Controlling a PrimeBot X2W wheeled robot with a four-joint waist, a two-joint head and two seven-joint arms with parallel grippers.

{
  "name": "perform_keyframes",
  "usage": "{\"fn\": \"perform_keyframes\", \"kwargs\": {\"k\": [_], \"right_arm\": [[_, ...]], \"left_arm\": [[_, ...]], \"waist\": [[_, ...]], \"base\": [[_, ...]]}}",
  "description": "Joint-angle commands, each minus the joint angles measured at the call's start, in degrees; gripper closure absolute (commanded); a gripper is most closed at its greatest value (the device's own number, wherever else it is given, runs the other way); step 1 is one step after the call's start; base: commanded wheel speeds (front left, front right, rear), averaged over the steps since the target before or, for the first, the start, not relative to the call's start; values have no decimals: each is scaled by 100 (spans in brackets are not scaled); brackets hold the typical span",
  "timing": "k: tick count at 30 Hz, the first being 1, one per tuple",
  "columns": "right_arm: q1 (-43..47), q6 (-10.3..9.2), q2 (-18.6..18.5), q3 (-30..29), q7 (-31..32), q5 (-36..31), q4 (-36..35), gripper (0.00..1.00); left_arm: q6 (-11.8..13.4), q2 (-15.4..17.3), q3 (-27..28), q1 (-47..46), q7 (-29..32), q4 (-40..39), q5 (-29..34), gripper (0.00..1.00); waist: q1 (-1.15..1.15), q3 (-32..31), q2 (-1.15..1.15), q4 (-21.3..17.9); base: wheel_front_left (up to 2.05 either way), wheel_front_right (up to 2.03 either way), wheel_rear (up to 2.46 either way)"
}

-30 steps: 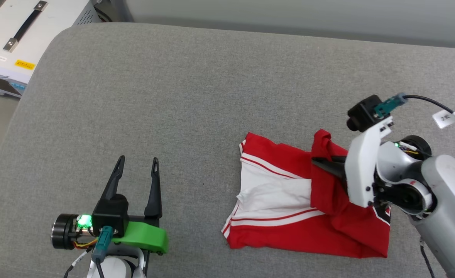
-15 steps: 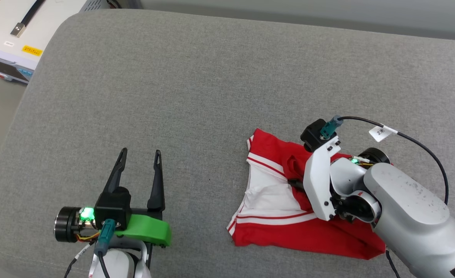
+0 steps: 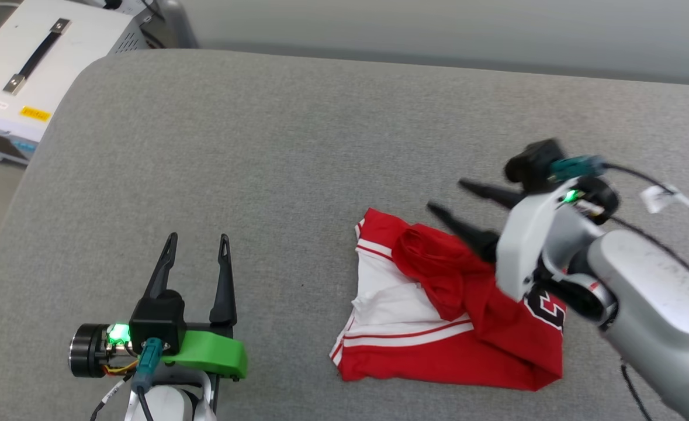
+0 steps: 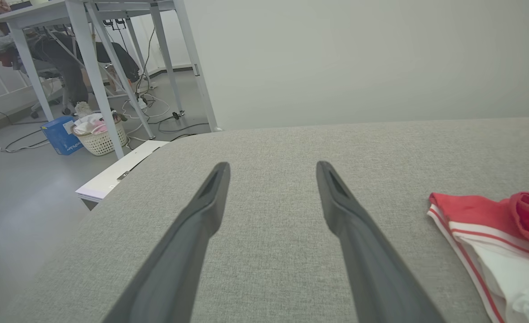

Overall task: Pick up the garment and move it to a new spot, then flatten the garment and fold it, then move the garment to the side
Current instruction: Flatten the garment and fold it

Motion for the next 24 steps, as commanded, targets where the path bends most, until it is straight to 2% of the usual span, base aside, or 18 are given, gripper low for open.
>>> {"fn": "perform_keyframes", "kwargs": {"k": [1,7,8,9,14,19,24], "right_arm": [[34,-4,-86,-145,-242,-111,-49,0],[446,-4,-133,-1250,-1607,-981,-117,0],[820,-4,12,-1903,-2127,-1471,-84,0],[966,-4,62,-2119,-2278,-1676,-74,0],[1698,-4,330,-2978,-2721,-2505,-194,0],[2573,-4,940,-3911,-2876,-2940,-590,0],[3256,-4,1444,-4415,-2894,-3272,-1026,0]], "left_arm": [[0,25,27,71,-33,-27,26,0],[4,37,129,125,-33,-41,0,0],[-11,35,156,156,-33,-29,-5,0],[-20,34,160,171,-33,-20,-6,0],[-58,19,168,240,-33,3,-15,0],[-75,-2,168,324,-33,1,-15,0],[-120,-26,143,385,-33,-55,-36,0]], "waist": [[0,-125,0,-166],[0,-288,0,-412],[0,-373,0,-529],[0,-402,0,-564],[0,-507,0,-664],[0,-598,0,-689],[0,-670,0,-661]], "base": [[0,0,0],[0,0,0],[0,0,0],[0,0,0],[0,0,0],[0,0,0],[0,0,0]]}}
